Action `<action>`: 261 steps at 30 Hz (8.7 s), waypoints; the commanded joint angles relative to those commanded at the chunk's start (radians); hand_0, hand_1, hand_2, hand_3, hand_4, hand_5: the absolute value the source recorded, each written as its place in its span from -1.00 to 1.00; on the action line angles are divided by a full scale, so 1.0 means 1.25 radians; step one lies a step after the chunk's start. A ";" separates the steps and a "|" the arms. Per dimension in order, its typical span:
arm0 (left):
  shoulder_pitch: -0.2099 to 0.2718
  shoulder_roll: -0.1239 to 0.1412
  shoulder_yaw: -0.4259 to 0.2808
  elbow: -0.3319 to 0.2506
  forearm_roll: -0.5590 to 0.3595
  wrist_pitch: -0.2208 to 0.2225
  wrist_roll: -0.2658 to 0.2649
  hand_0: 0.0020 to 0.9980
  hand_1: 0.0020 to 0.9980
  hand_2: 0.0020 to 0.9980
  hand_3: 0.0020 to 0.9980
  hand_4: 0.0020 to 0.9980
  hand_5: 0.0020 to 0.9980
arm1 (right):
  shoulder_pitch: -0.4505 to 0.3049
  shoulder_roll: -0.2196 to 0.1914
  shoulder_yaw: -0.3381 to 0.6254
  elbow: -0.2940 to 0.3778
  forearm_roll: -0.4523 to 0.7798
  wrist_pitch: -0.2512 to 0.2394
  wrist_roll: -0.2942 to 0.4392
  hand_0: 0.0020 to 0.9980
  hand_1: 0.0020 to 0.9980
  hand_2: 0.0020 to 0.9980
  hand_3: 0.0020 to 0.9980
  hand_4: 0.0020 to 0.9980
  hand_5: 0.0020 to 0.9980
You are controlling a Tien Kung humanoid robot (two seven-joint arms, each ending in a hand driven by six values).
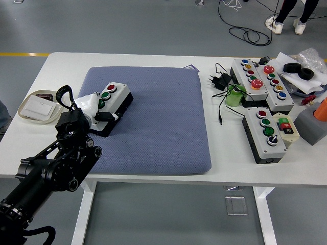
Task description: Pick up the button,place it on the desk,press the button,press the button
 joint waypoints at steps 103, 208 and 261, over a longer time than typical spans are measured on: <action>-0.101 0.153 0.316 0.116 0.000 0.282 -0.745 -0.72 -0.89 -0.86 -0.65 -0.66 -1.00 | 0.001 0.002 0.006 0.000 -0.017 0.004 -0.003 0.29 0.28 0.34 0.17 -0.23 -0.52; -0.004 0.206 0.093 -0.117 -0.005 -0.042 -0.700 0.75 0.73 0.83 0.88 0.51 -0.19 | 0.002 0.002 0.012 0.000 -0.025 0.007 -0.002 0.30 0.28 0.34 0.17 -0.23 -0.53; 0.033 0.230 0.082 -0.405 0.000 0.031 -0.482 -0.93 -1.00 -1.00 0.54 0.73 0.12 | -0.004 -0.001 0.006 0.000 -0.021 0.008 -0.003 0.29 0.28 0.34 0.17 -0.23 -0.53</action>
